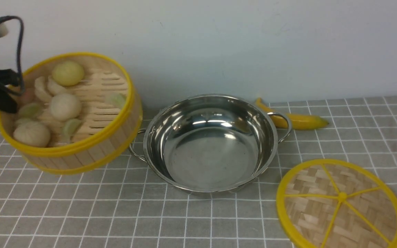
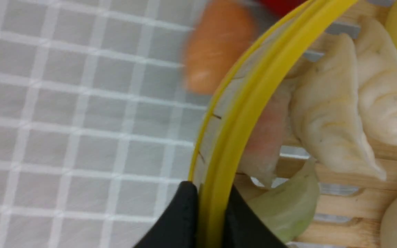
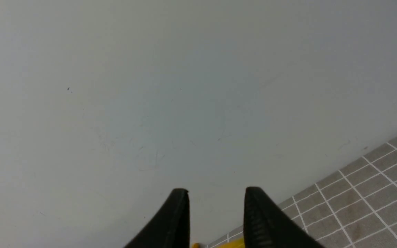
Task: Place the steamer in the pot on the grey tablecloth, and put the lid on the steamer.
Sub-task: 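Place the bamboo steamer basket with dumplings into the steel pot with the left gripper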
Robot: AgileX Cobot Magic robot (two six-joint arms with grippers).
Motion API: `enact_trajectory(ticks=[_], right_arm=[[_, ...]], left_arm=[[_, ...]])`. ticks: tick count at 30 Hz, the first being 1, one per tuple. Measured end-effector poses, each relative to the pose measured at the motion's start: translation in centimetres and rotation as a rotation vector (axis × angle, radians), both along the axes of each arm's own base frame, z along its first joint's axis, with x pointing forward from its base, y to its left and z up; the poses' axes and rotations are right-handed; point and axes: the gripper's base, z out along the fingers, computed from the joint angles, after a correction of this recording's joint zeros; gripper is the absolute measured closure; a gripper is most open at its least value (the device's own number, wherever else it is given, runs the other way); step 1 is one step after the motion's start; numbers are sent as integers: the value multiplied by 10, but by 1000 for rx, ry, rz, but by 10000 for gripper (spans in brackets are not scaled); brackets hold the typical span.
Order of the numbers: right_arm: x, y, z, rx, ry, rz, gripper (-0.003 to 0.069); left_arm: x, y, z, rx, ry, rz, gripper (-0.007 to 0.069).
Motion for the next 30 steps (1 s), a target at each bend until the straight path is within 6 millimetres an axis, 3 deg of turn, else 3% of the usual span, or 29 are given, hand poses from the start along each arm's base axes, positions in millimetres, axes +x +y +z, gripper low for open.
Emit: enact_trajectory(ticks=[1,2,4,5,8,13,19,30], right_arm=[[0,0,0,0,0,0,416],[0,0,0,0,1,0,416],[0,0,0,0,1,0,416],[0,0,0,0,1,0,416],[0,0,0,0,2,1,416],[0,0,0,0,4,1,416],[0,0,0,0,4,1,416],[0,0,0,0,4,1,416]], left_arm=[[2,-6,1,1,-4,-17,575],[13,-37,4,-9,-15,-84,575],[23,-66,4,-19,-16,-142,575],[24,-69,3,-18,-15,-149,575],[45,-134,-13,8,25,-266,575],[68,-183,-42,102,65,-341,575],[84,-197,-68,85,89,-351,575],[102,-203,-105,65,82,-335,575]])
